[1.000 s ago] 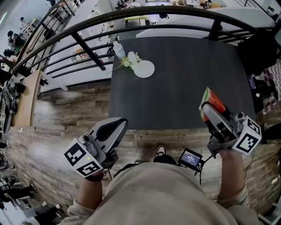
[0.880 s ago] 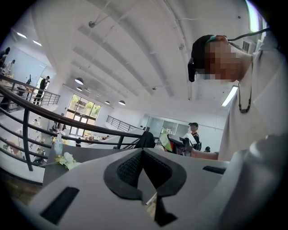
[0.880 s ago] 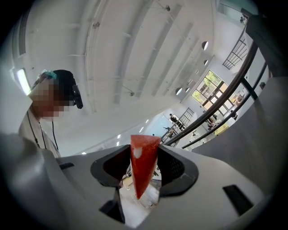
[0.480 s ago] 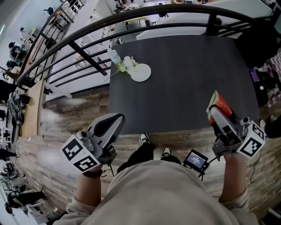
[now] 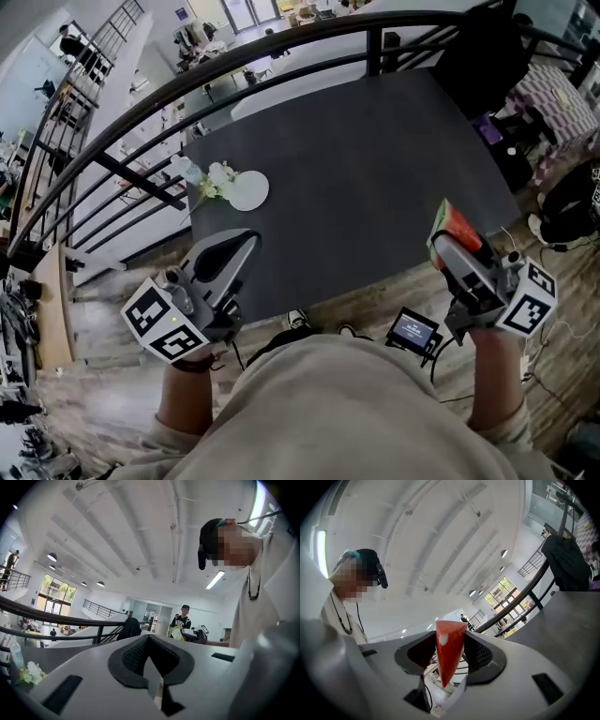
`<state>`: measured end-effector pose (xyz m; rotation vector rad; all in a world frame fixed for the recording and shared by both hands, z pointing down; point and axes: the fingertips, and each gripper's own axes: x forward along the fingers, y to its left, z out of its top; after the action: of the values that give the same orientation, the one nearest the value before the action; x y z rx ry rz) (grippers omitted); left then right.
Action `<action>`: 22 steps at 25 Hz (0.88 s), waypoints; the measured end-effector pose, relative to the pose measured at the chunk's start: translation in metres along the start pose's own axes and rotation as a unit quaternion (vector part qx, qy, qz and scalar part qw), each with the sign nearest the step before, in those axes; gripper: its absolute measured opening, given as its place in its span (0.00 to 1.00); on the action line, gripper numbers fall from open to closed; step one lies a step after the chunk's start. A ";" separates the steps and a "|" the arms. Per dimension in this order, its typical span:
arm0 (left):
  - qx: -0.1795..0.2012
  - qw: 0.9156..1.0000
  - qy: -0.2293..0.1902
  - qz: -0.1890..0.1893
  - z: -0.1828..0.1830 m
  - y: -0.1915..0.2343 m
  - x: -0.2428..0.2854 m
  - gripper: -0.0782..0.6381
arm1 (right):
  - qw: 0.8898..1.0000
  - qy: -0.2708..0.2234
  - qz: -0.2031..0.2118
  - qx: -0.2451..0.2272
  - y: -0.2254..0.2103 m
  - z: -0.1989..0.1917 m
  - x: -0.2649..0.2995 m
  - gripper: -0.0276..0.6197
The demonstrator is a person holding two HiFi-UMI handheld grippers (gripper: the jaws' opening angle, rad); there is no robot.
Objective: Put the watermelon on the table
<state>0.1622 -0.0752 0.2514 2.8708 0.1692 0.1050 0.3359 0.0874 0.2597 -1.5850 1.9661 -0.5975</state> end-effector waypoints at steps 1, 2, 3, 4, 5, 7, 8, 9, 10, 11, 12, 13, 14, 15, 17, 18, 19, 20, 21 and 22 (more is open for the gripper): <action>0.000 1.000 0.000 -0.007 0.000 0.000 0.003 0.12 | 1.000 -0.002 -0.006 -0.003 0.000 0.002 -0.001 0.35; -0.001 1.000 0.001 -0.013 0.000 0.002 0.005 0.12 | 1.000 -0.005 -0.011 -0.005 -0.001 0.003 -0.001 0.35; -0.004 1.000 0.002 -0.017 -0.001 0.006 0.007 0.12 | 1.000 -0.008 -0.016 -0.007 -0.003 0.005 0.001 0.35; -0.008 1.000 0.002 -0.020 -0.002 0.013 0.008 0.12 | 1.000 -0.011 -0.019 -0.008 -0.003 0.005 0.005 0.35; -0.012 1.000 0.001 -0.023 -0.003 0.020 0.008 0.12 | 1.000 -0.014 -0.022 -0.008 -0.004 0.005 0.010 0.35; -0.017 0.999 0.000 -0.028 -0.002 0.032 0.004 0.12 | 1.000 -0.016 -0.026 -0.009 -0.003 0.002 0.021 0.35; -0.016 0.999 -0.001 -0.030 0.000 0.037 0.002 0.12 | 0.999 -0.016 -0.028 -0.009 -0.002 0.002 0.027 0.35; -0.013 0.999 -0.002 -0.032 0.004 0.042 0.000 0.12 | 0.999 -0.017 -0.030 -0.011 0.001 0.003 0.032 0.35; -0.012 0.999 -0.002 -0.034 0.008 0.045 -0.002 0.12 | 0.999 -0.018 -0.030 -0.014 0.004 0.006 0.036 0.35; -0.011 0.999 -0.002 -0.035 0.013 0.048 -0.004 0.12 | 0.999 -0.020 -0.031 -0.017 0.008 0.010 0.040 0.35; -0.012 0.999 0.001 -0.035 0.016 0.051 -0.006 0.12 | 0.999 -0.020 -0.030 -0.021 0.012 0.014 0.045 0.35; -0.013 0.999 0.005 -0.036 0.018 0.055 -0.008 0.12 | 0.999 -0.020 -0.030 -0.024 0.016 0.018 0.052 0.35; -0.016 0.999 0.010 -0.037 0.019 0.062 -0.010 0.12 | 0.999 -0.020 -0.029 -0.027 0.019 0.019 0.062 0.35; -0.018 0.999 0.017 -0.039 0.018 0.072 -0.012 0.12 | 0.999 -0.018 -0.029 -0.030 0.020 0.019 0.075 0.35; -0.023 0.998 0.033 -0.044 0.009 0.098 -0.018 0.12 | 0.999 -0.014 -0.029 -0.033 0.016 0.011 0.106 0.35; -0.026 0.998 0.043 -0.047 0.002 0.111 -0.021 0.12 | 0.999 -0.011 -0.030 -0.034 0.014 0.005 0.121 0.35; -0.029 0.997 0.054 -0.050 -0.006 0.122 -0.023 0.12 | 0.999 -0.006 -0.032 -0.034 0.012 0.000 0.133 0.35; -0.032 0.996 0.066 -0.054 -0.013 0.130 -0.026 0.12 | 0.999 0.000 -0.036 -0.034 0.011 -0.005 0.144 0.35; -0.034 0.995 0.078 -0.058 -0.018 0.136 -0.028 0.12 | 0.999 0.007 -0.040 -0.034 0.012 -0.008 0.152 0.35; -0.033 0.994 0.088 -0.062 -0.022 0.140 -0.031 0.12 | 0.998 0.013 -0.045 -0.034 0.013 -0.009 0.160 0.35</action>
<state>0.1443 -0.2080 0.3079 2.7750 0.3689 0.3329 0.2938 -0.0664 0.2367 -1.7238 1.9617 -0.5956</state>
